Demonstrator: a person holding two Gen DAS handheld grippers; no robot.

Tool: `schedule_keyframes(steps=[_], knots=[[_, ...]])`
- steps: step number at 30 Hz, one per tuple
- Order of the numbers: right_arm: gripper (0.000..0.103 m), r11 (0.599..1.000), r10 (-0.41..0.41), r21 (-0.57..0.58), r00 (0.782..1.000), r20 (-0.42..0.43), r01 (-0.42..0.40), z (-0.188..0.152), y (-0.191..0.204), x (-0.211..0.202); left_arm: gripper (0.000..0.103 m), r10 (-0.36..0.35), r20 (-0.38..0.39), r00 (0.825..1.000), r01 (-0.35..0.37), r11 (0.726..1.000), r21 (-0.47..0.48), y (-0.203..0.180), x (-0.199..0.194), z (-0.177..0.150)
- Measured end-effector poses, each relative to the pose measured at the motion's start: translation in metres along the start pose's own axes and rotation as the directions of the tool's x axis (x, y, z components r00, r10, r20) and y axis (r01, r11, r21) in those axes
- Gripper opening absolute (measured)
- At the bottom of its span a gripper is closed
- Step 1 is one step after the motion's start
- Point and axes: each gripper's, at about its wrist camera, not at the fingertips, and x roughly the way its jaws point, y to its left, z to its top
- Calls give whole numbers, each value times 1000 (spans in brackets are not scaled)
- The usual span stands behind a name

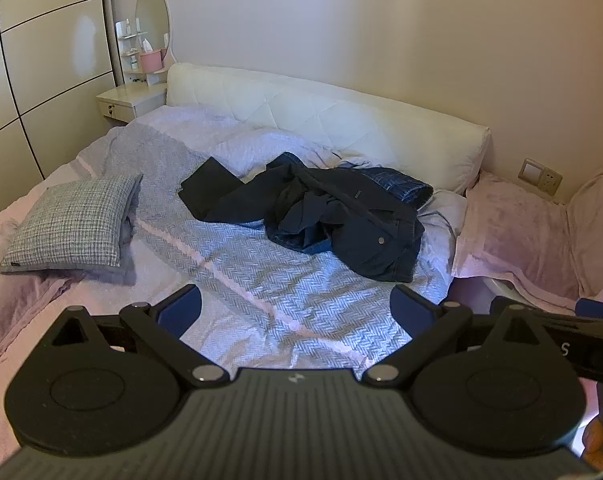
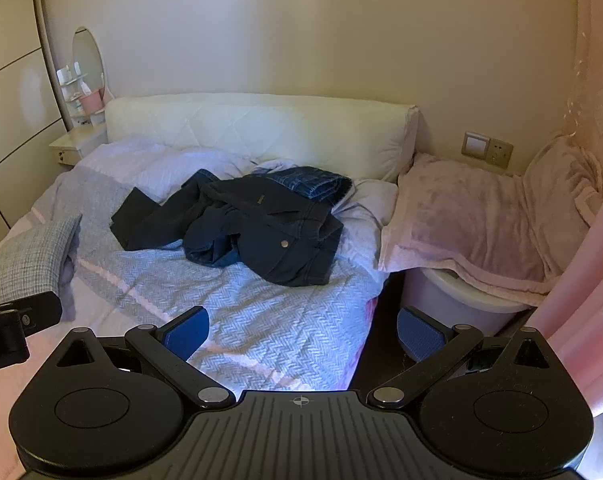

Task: Fold clothes
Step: 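Approach the pile of dark clothes on the bed with both tools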

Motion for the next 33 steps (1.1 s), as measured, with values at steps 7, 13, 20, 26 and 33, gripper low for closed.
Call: schedule_keyframes(steps=[7, 13, 20, 26, 33], knots=[[103, 1000, -10, -8, 1000, -14, 10, 2, 7, 1, 100, 12, -3, 1000, -12, 1000, 8, -6, 2, -6], [103, 1000, -11, -8, 1000, -7, 11, 3, 11, -3, 100, 7, -2, 1000, -7, 1000, 5, -3, 5, -8], [103, 1000, -17, -11, 1000, -9, 17, 2, 17, 1, 100, -11, -4, 1000, 11, 1000, -4, 14, 6, -8], [103, 1000, -20, -17, 1000, 0, 20, 2, 25, 3, 100, -19, -1, 1000, 19, 1000, -8, 27, 6, -10], [103, 1000, -21, -20, 1000, 8, 21, 4, 37, 8, 100, -24, 9, 1000, 24, 1000, -14, 40, 10, -10]])
